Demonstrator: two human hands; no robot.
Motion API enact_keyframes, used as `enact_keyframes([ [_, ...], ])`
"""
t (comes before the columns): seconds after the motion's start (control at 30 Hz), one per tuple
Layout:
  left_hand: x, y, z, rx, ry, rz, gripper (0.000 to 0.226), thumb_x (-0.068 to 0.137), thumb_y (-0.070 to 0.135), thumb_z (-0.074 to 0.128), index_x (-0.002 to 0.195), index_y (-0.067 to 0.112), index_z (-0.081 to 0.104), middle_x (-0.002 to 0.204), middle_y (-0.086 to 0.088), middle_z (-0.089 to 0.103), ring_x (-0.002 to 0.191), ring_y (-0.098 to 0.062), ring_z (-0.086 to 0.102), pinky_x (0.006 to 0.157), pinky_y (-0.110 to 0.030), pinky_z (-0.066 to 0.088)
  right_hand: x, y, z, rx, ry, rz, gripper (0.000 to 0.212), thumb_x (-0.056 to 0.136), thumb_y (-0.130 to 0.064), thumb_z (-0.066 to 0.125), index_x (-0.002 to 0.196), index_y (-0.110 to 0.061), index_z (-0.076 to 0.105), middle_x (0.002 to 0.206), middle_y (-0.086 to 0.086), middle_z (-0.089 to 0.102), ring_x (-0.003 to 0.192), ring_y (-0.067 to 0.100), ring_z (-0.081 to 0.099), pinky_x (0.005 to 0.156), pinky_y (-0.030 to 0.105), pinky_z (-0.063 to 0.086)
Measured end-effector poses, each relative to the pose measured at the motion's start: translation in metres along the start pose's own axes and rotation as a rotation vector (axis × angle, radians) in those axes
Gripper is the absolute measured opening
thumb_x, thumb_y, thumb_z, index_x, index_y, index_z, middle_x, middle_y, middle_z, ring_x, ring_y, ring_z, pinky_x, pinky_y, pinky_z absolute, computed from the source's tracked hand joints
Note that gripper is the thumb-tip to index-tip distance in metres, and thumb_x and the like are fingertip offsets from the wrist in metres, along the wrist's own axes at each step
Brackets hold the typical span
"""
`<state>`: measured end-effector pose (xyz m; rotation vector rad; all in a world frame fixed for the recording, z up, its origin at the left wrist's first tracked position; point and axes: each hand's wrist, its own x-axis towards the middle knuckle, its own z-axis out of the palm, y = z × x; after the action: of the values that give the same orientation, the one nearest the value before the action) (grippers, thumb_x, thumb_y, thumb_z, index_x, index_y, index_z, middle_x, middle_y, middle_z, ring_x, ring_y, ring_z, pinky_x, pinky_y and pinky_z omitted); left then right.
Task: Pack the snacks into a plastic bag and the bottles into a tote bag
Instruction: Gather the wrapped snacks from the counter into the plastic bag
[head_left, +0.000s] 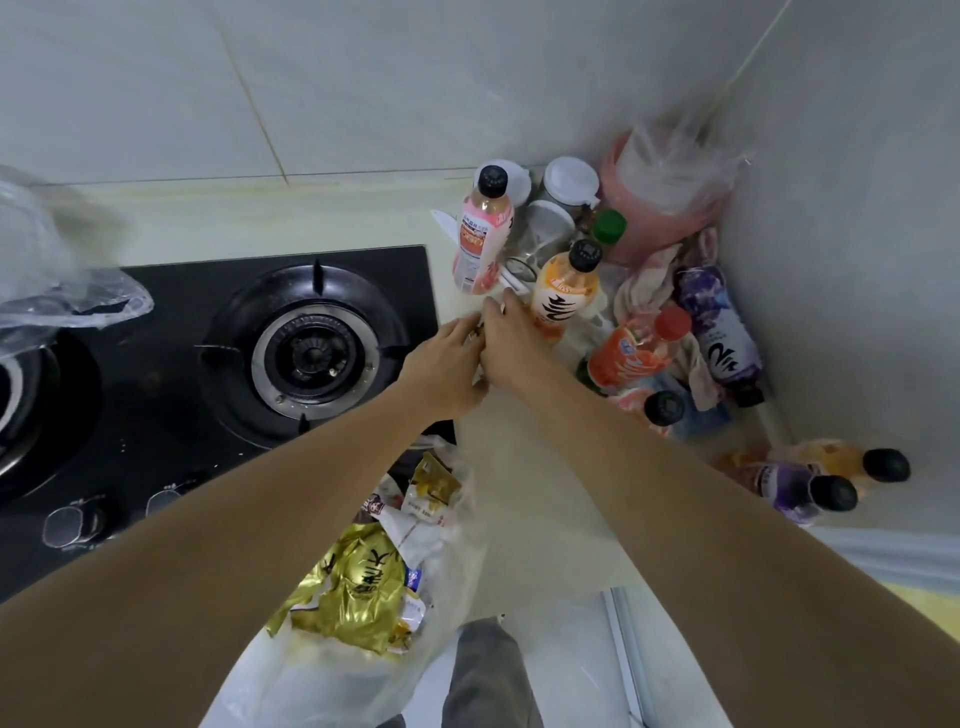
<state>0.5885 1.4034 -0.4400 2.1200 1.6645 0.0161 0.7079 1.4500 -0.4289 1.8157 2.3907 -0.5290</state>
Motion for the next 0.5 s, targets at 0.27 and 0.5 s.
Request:
enact_keyframes([
  [0.27,0.002,-0.005,0.005,0.09,0.007,0.022,0.057,0.098,0.044,0.053,0.152,0.03,0.039,0.163,-0.004,0.027,0.148,-0.027,0.029,0.108,-0.045,0.043,0.018,0.021,-0.008,-0.039,-0.113,-0.024,0.051,0.092,-0.004,0.06,0.141,-0.003,0.048,0.152,0.017,0.04,0.139,0.035,0.041,0.113,0.043,0.039],
  [0.5,-0.011,-0.011,0.008,0.136,0.018,0.036,0.056,0.093,0.04,0.059,0.146,0.029,0.045,0.148,-0.005,0.042,0.135,-0.028,0.043,0.099,-0.04,0.046,0.009,0.028,-0.001,-0.094,-0.141,-0.108,0.042,0.09,-0.005,0.065,0.131,-0.006,0.055,0.136,0.013,0.046,0.122,0.033,0.052,0.097,0.042,0.047],
])
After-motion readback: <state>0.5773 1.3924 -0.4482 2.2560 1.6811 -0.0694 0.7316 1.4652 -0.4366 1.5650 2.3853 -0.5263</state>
